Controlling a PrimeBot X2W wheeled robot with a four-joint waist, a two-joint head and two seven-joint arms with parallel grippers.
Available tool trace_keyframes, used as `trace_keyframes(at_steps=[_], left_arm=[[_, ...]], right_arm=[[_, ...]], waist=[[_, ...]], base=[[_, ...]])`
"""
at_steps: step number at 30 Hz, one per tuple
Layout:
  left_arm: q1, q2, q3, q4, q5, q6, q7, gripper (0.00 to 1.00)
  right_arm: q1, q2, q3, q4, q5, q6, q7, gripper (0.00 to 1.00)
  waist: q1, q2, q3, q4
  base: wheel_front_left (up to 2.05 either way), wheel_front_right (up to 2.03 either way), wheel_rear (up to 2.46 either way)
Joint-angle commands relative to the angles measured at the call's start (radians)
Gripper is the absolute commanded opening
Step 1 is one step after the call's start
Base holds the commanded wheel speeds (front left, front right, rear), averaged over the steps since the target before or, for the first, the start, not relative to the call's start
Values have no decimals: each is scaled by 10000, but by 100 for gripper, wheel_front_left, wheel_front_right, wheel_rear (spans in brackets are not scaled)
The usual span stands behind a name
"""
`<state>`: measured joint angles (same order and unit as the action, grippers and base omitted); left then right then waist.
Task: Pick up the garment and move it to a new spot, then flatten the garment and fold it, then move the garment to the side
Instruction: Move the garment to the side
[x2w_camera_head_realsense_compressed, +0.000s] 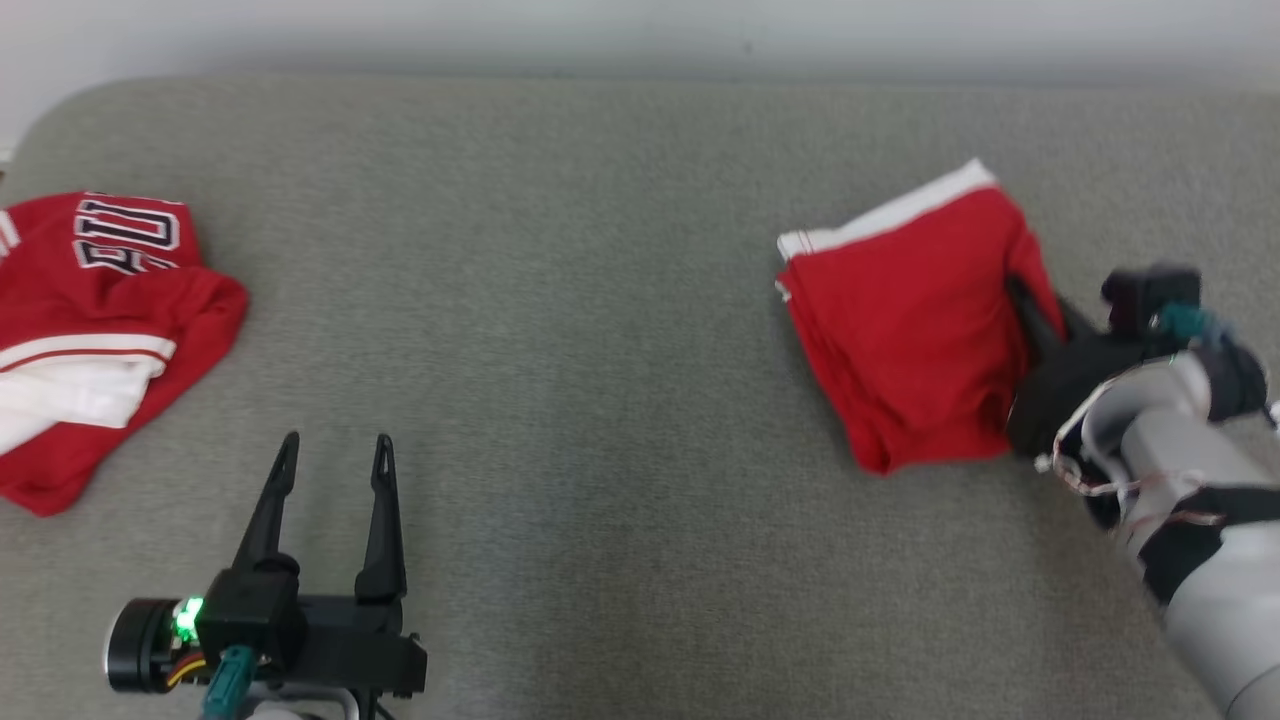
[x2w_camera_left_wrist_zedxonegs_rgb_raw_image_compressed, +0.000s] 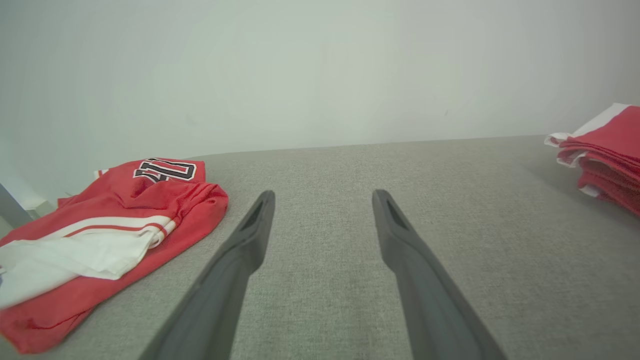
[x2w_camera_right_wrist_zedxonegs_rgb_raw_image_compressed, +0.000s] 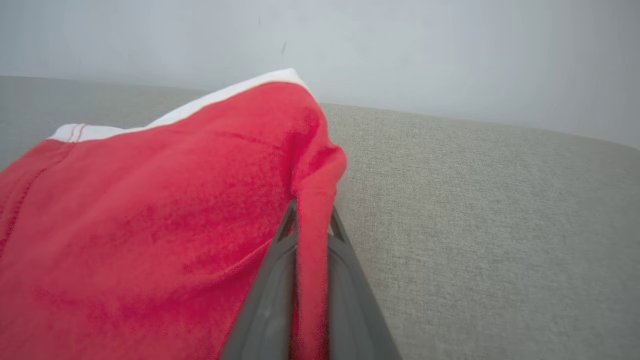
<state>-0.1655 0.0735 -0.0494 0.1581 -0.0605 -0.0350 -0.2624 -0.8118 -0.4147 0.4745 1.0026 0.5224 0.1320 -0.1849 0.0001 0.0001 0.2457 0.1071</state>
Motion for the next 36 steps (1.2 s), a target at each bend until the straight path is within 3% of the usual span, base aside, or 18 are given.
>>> trace_keyframes(at_steps=[1, 11, 21, 36], left_arm=[[-174, -13, 42, -115, -37, 11, -34, 100], [-1102, -12, -113, -983, 251, -105, -36, 100], [-1575, 68, -357, -2006, 569, -63, -34, 100], [-1652, 360, -557, -3465, 843, 119, -34, 100]], right_arm=[[-371, -128, 88, -99, 109, -23, -19, 0], [-1944, -1834, 679, -305, 128, -23, 239, 0], [-3226, -3618, 837, -288, 322, -23, 642, 0], [-4898, -5631, 1314, -817, -175, -23, 1341, 0]], waist=[[-1, -1, 867, -726], [-1, -1, 2380, -1686], [-1, -1, 3286, -1811], [-1, -1, 4526, -1983]], base=[[0, 0, 0], [0, 0, 0], [0, 0, 0], [0, 0, 0]])
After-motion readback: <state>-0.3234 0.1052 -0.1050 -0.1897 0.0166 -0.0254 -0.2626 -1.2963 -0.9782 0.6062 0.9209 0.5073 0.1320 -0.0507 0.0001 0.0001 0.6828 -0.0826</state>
